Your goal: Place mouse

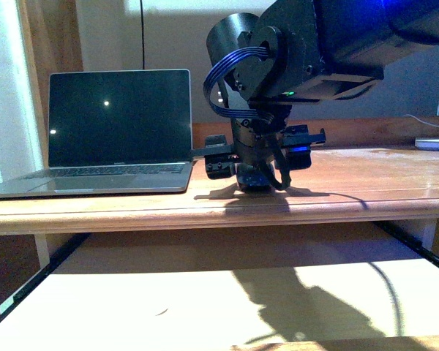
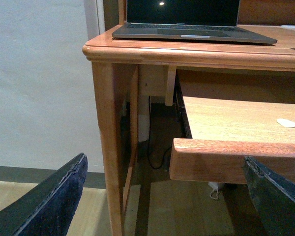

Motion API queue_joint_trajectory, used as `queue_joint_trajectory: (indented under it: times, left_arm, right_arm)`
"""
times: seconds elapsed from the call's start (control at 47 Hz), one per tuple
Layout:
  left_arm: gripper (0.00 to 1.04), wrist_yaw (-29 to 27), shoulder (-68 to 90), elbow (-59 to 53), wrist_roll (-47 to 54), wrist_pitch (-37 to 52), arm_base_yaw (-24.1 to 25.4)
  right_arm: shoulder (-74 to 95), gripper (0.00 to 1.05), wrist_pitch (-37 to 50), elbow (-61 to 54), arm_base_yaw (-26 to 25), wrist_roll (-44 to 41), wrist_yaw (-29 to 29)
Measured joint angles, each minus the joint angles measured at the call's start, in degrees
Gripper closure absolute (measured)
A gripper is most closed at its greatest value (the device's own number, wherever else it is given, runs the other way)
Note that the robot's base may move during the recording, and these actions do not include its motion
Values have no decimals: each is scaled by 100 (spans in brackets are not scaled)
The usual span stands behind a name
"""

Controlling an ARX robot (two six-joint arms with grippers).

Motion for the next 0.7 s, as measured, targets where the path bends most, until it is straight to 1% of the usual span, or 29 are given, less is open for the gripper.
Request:
queue_joint_trajectory:
  times: [0.021,0.064,0.085,0.128,0.17,0.234,0.277,0.362,0.468,0.596,0.638,0.702]
  left_arm:
    - [8,0,0,0,0,0,0]
    - [8,-2,0,0,0,0,0]
    - [8,-2,0,0,0,0,0]
    - [8,0,0,0,0,0,0]
    - [8,-2,0,0,0,0,0]
    - [8,-2,0,0,0,0,0]
    - [8,-2,0,0,0,0,0]
    - [8,-2,0,0,0,0,0]
    - [8,-2,0,0,0,0,0]
    - [8,-2,0,0,0,0,0]
    - [8,-2,0,0,0,0,0]
    - [8,-2,0,0,0,0,0]
  right_arm:
    - [-17,27,55,-33,-2,7,-4]
    - [-105,18,302,-249,-39,66,-76]
    - [-131,17,387,-293,-48,74,-101]
    - [-251,10,605,-494,-101,149,-190]
    - [-437,6,883,-774,-181,256,-345]
    - [-796,8,1281,-1202,-310,358,-610]
    - [-1252,7,1670,-1692,-446,411,-973]
    - [-2017,7,2175,-2481,-640,444,-1473]
    - [-3182,7,2935,-3801,-903,319,-2380]
    - [-4422,7,3560,-5434,-1294,125,-3414]
    - [-4793,7,3709,-5982,-1467,85,-3775]
    - [-5536,7,3934,-7114,-1906,48,-4562]
